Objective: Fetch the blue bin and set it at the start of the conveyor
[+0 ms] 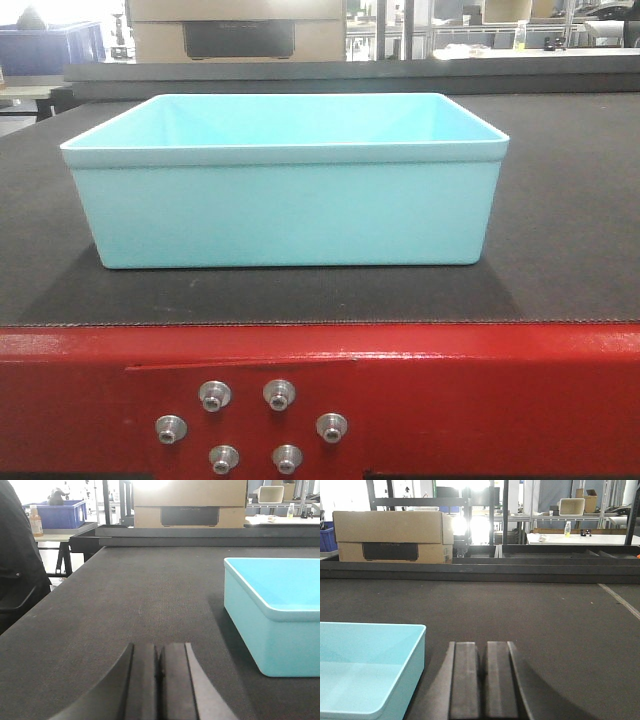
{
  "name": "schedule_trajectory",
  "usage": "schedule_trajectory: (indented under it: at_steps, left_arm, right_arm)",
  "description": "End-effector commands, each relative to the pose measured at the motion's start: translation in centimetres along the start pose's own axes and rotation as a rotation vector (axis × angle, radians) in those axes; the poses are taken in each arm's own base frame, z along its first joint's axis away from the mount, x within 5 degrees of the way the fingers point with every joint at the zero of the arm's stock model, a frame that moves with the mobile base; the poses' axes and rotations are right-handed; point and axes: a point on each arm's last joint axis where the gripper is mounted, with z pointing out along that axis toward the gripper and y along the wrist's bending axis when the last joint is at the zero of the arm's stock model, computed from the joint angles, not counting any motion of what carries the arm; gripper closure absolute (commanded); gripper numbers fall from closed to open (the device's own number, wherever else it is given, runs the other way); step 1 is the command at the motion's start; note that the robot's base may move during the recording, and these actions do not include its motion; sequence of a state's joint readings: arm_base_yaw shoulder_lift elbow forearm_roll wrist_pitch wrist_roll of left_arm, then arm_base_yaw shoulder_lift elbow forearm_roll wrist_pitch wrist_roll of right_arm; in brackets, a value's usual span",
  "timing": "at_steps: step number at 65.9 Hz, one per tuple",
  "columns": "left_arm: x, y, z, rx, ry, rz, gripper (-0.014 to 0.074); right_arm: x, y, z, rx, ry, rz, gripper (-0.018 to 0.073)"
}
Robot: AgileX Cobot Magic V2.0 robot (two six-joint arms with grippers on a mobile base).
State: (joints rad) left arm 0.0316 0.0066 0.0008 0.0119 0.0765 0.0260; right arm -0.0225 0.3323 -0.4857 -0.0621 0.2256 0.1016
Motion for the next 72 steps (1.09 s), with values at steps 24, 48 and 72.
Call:
schedule_trajectory:
  at_steps: [24, 48, 72]
  left_arm:
    - [-0.3, 0.0, -0.1, -0.005, -0.028, 0.001, 0.0707]
    - [-0.3, 0.0, -0.1, -0.005, -0.028, 0.001, 0.0707]
    - [-0.3, 0.0, -0.1, -0.005, -0.028, 0.001, 0.0707]
  right_arm:
    - [-0.2, -0.1, -0.1, 0.013, -0.028, -0.028, 0.0721]
    - [4.8, -0.8, -1.2, 0.092, -0.101, -0.061, 0.0721]
    - [11.6, -1.0, -2.1, 0.101, -0.120, -0.057, 0.0721]
